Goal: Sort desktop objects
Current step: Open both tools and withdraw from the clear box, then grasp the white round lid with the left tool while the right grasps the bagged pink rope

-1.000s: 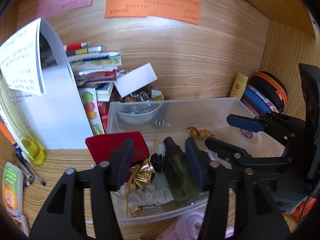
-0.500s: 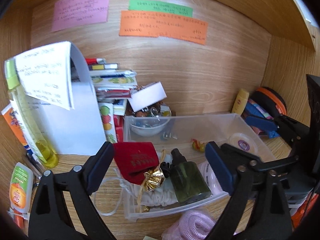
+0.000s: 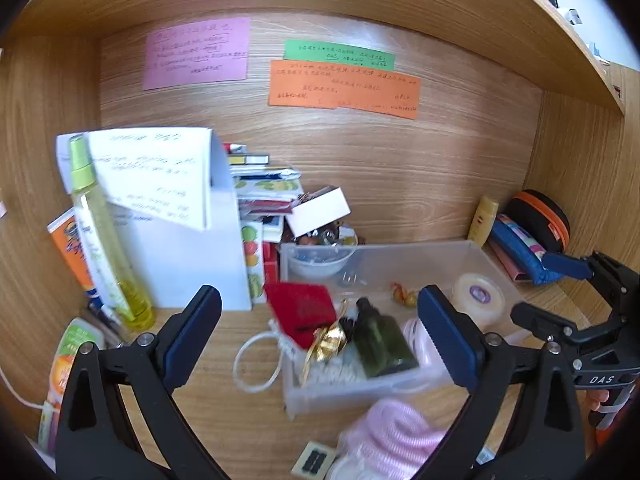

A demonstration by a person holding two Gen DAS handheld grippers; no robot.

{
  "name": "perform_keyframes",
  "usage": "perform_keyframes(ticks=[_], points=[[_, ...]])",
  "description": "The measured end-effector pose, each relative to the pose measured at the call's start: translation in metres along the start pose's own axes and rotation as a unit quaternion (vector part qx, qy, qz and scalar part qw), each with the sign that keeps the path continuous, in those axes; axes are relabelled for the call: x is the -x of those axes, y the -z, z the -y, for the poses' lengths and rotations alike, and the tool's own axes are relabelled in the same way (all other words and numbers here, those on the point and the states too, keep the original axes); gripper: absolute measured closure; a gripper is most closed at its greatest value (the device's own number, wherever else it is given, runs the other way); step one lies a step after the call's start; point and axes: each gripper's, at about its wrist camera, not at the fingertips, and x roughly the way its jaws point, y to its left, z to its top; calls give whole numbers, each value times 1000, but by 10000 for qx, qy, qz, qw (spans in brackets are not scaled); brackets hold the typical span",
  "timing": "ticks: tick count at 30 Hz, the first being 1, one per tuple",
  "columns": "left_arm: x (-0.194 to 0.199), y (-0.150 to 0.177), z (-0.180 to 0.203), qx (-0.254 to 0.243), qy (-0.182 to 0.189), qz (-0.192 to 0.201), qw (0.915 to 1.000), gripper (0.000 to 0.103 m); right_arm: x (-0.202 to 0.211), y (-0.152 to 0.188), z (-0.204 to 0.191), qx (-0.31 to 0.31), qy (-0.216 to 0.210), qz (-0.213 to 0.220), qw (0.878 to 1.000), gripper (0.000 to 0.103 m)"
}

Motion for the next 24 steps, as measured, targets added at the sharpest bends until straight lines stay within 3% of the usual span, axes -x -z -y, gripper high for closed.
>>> perform_keyframes(ticks=[5, 12, 17, 24], points=[[12, 19, -9, 15, -80, -193, 9998, 2, 2, 28, -7, 11, -147, -239, 9996, 18], [33, 49, -17, -423, -454, -442, 9971, 2, 0, 39, -30, 31, -796, -479, 9957, 17], [50, 71, -21, -573, -510, -541, 9956, 2, -2, 41, -59, 183, -1252, -601, 9901, 17], [68, 96, -25, -720, -419, -610, 9947, 2, -25, 50, -91, 388, -1534, -1079, 9815, 17]])
